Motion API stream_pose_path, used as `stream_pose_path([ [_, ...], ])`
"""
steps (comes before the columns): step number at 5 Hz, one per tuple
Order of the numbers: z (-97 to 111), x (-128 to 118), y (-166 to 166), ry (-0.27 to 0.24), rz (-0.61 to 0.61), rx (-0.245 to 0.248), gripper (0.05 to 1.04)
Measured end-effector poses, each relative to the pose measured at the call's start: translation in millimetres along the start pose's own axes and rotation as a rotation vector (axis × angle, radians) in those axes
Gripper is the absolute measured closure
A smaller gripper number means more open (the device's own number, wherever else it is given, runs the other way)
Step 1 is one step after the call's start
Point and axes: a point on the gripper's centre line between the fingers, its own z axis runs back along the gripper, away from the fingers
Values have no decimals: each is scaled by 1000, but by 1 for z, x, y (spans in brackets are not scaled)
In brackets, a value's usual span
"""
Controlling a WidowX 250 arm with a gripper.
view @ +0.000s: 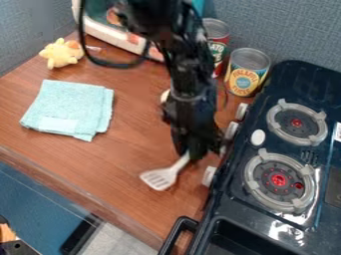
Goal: Move the spatula with blue handle to the right side of the table
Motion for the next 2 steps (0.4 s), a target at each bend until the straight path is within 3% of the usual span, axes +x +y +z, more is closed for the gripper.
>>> stream_pose_path([
  [1, -7, 5, -9, 16, 24, 12, 791],
  [2, -8, 3, -8, 21, 50, 25, 721],
])
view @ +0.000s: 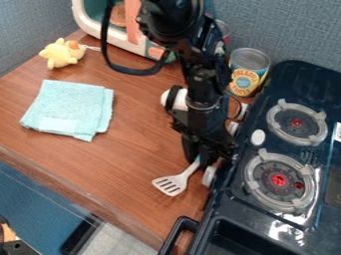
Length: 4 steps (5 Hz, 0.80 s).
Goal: Move the spatula with blue handle to the right side of the table
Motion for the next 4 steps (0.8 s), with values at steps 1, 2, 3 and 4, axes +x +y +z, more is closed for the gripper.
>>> stream_pose_path([
  [1, 1, -7, -1, 32, 36, -5, 424],
  [2, 12, -5, -2, 12, 36, -11, 153],
  [3, 23, -3, -3, -7, 43, -26, 78],
  [4, 47, -1, -3, -37, 10, -12, 83],
])
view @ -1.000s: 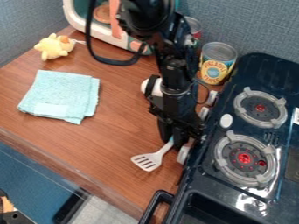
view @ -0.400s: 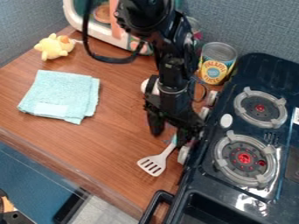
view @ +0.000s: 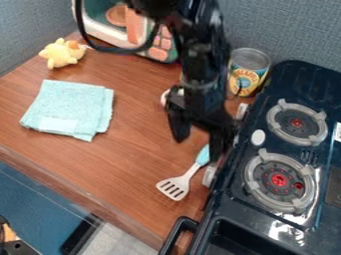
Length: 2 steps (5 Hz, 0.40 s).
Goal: Move the spatula with blue handle to the right side of the table
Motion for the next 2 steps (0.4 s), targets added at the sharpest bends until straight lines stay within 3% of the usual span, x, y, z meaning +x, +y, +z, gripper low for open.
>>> stream_pose_path([
  [1, 24, 5, 9, -35, -62, 78, 83],
  [2, 26, 5, 8, -37, -70, 82, 83],
])
